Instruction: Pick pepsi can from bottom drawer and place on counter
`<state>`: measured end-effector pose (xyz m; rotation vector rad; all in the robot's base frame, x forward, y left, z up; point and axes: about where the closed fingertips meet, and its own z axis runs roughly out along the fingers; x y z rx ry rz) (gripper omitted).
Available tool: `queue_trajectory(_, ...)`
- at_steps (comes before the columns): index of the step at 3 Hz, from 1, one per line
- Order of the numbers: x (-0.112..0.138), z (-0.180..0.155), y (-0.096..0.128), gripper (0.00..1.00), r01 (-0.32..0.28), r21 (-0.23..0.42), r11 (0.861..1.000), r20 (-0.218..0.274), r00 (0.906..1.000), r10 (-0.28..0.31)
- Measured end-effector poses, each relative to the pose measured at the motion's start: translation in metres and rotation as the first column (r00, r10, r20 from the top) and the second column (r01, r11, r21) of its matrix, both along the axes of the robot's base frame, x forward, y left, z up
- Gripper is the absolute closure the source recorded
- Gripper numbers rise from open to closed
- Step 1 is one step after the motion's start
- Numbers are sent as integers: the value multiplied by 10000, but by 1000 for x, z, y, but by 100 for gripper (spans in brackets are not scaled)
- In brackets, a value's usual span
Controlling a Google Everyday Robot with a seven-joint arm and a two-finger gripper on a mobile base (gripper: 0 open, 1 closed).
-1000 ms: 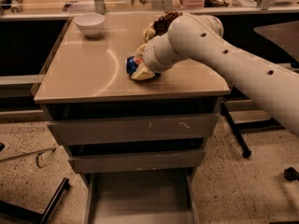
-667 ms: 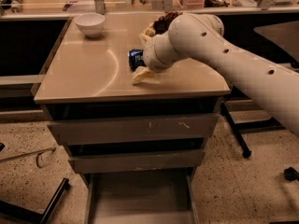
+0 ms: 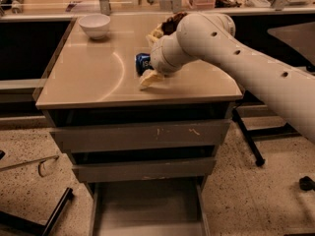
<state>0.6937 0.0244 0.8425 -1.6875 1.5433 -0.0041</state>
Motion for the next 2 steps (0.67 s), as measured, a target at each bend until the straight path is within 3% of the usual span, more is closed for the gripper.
queue_trajectory(1,-18,33,-32,0,989,-320,9946,844,9918,-959)
queue_trajectory(2,-76,77,-60,0,2007,-1070,9738,2018,9634,-1764)
